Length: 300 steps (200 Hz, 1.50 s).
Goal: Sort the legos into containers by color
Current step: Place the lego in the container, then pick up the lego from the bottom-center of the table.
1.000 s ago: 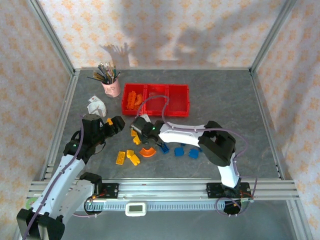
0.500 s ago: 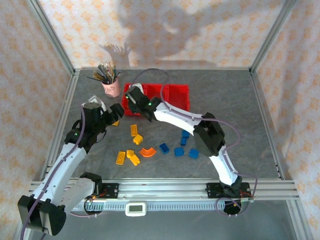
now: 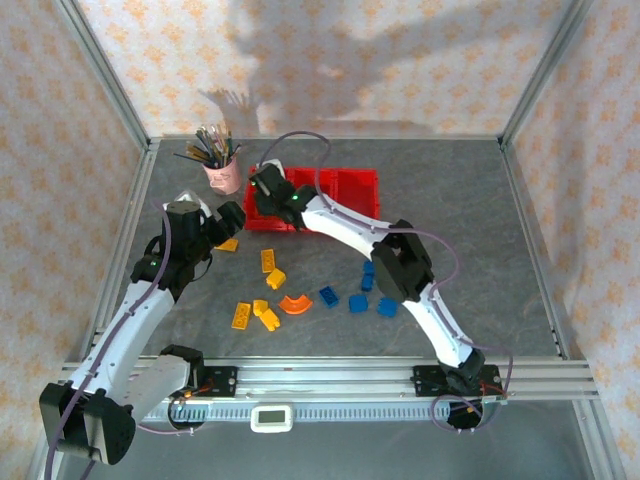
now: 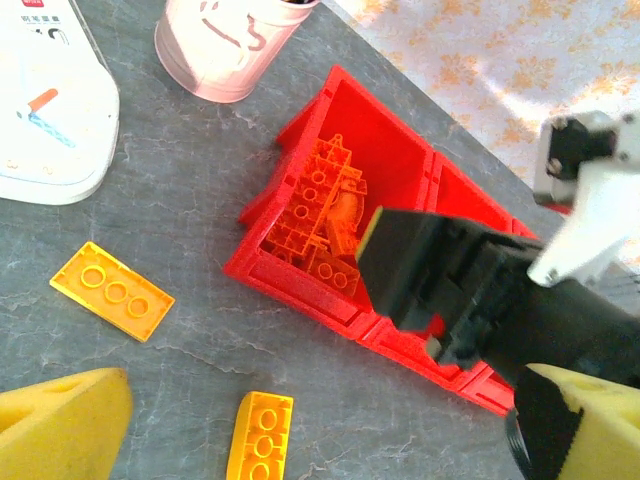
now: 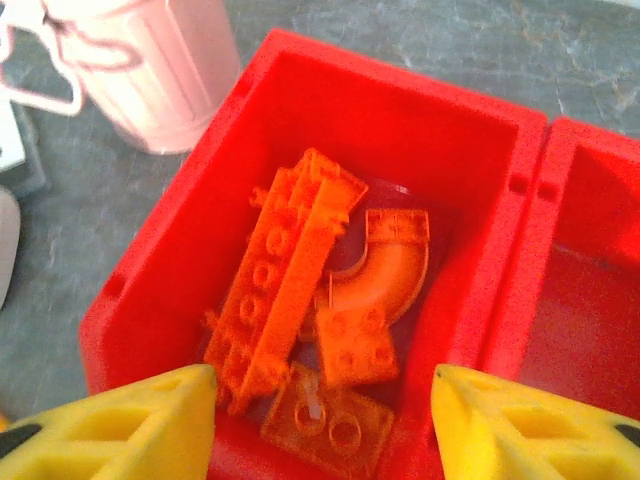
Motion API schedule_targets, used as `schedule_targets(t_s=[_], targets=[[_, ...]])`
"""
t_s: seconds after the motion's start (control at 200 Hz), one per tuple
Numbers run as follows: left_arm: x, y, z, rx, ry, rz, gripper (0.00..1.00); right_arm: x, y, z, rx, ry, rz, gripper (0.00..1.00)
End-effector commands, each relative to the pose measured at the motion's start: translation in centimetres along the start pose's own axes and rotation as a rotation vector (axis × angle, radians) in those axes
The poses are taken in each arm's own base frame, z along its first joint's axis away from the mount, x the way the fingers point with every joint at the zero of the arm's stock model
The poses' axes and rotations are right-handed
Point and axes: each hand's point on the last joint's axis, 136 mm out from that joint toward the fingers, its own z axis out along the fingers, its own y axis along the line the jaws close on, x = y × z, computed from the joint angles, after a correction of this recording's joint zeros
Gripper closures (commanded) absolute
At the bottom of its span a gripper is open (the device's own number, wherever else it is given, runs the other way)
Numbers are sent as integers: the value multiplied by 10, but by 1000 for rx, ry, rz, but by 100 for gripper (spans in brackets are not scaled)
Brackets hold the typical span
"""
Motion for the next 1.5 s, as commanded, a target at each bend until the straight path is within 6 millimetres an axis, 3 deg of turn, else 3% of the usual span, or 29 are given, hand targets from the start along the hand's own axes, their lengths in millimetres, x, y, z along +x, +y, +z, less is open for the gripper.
schedule_targets(t_s=[0.0, 0.16, 0.295, 0.435, 0.631, 0.881, 1.176, 1.497], targets=[[-12, -11, -11, 42, -31, 7, 1, -19, 8, -66, -63, -47, -28, 41], [4, -3, -16, 34, 19, 17, 1, 36, 8, -104, -126, 42, -101, 38], [19, 0, -24, 45, 68, 18, 1, 99, 10, -128, -169, 148, -211, 37], [36, 8, -30, 43, 103, 7, 1, 154, 22, -145, -279, 261, -333, 33], [53, 14, -35, 41, 132, -8, 1, 205, 42, -152, -366, 340, -575, 28], [59, 23, -38, 26, 134, -7, 1, 231, 55, -142, -444, 400, -769, 25], [59, 29, -41, 6, 120, 7, 1, 246, 49, -122, -411, 412, -858, 24], [54, 34, -44, -23, 93, 2, 1, 262, 52, -106, -447, 457, -893, 34]])
